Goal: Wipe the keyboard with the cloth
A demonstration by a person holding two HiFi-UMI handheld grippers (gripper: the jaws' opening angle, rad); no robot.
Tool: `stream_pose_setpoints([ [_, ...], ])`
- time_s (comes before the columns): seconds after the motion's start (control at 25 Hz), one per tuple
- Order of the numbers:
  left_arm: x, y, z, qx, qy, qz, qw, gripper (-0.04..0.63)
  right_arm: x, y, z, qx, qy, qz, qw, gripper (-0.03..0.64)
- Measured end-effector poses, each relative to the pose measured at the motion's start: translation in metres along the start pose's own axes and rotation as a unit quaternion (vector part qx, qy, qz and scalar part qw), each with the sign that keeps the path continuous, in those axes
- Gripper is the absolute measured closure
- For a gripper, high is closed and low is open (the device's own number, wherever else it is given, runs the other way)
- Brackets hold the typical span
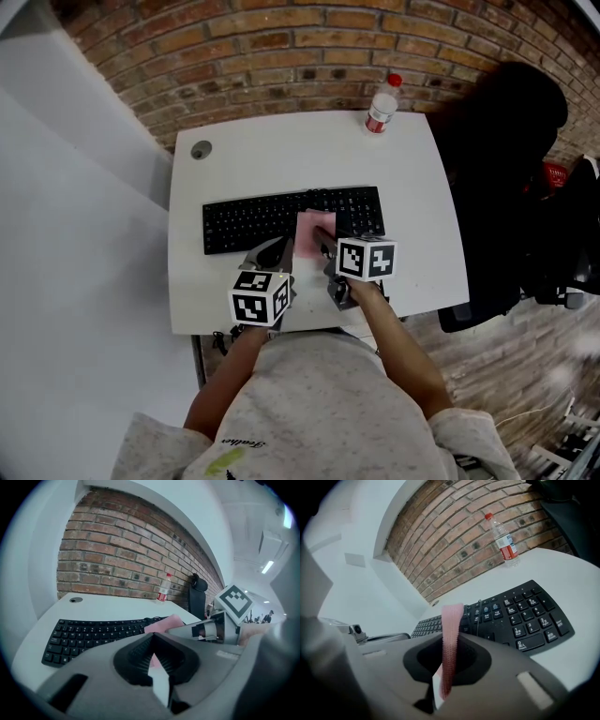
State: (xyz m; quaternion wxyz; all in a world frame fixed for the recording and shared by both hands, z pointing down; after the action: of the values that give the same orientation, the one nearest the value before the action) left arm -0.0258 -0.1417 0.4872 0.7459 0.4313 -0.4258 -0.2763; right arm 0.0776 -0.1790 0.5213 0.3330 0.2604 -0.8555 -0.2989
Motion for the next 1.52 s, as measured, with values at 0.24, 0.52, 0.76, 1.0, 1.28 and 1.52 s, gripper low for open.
stream_pose_setpoints([
  [0.24, 0.010, -0.001, -0.013, 0.000, 0.001, -0.002, 1.0000, 0.603, -0.012, -0.006, -0.013, 0.007, -0.009, -0.012, 1.000, 0.598],
  [0.52, 0.022, -0.001, -0.028, 0.004, 0.000, 0.001, 1.0000, 0.603, -0.027, -0.014, -0.034, 0.013, -0.008, -0.021, 1.000, 0.598],
  [0.76, 0.037, -0.002, -0.044, 0.010, 0.005, 0.004, 0.9999, 0.603, -0.037, -0.019, -0.053, 0.015, -0.006, -0.021, 1.000, 0.598],
  [1.0, 0.052, -0.003, -0.061, 0.013, 0.009, 0.007, 0.9999, 0.603, -0.051, -0.023, -0.075, 0.018, 0.002, -0.019, 1.000, 0.598],
  [1.28, 0.068, -0.002, -0.081, 0.016, 0.018, 0.007, 0.9997, 0.603, -0.069, -0.029, -0.101, 0.024, 0.016, -0.025, 0.999, 0.598],
  [1.52, 0.071, -0.003, -0.087, 0.018, 0.025, 0.004, 0.9995, 0.603, -0.090, -0.034, -0.124, 0.026, 0.039, -0.037, 0.998, 0.598],
])
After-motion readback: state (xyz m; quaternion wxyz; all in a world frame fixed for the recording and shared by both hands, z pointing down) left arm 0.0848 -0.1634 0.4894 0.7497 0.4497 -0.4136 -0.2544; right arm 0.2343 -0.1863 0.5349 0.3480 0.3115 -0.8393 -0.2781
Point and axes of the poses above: the fingertips, and each gripper's own axes: x forward along the fingers, z to its left, y out of its underside, the point moved 4 cm from there along -x, backward along the fingers, and after that the axes turned 7 degrees about -z, right-handed, at the moved point
